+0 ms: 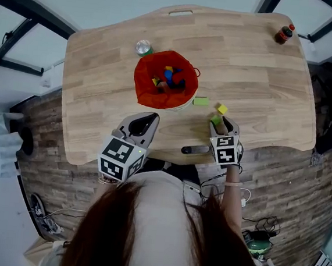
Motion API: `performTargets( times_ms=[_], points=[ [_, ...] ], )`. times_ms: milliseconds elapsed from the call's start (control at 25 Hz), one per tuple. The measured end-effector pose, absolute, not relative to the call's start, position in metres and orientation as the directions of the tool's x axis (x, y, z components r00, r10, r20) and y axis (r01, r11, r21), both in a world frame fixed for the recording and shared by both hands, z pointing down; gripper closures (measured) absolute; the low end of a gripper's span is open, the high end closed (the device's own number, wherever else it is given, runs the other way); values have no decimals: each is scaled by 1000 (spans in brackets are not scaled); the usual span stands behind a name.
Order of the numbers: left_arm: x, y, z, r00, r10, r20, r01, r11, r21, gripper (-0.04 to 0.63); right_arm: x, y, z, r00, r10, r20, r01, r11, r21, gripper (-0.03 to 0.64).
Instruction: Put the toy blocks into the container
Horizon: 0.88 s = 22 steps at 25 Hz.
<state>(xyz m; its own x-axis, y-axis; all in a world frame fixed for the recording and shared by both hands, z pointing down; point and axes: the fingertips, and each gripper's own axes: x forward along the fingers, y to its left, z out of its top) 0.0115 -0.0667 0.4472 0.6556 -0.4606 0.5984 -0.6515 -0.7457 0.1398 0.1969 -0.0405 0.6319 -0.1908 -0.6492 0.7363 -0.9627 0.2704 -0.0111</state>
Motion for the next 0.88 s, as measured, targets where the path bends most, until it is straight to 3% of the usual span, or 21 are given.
performTargets(
  times_ms=[880],
  points=[
    [20,-77,459,623,-447,642,-670,-729,141,586,190,-43,663,-236,-577,782,-946,319,-50,433]
  ],
)
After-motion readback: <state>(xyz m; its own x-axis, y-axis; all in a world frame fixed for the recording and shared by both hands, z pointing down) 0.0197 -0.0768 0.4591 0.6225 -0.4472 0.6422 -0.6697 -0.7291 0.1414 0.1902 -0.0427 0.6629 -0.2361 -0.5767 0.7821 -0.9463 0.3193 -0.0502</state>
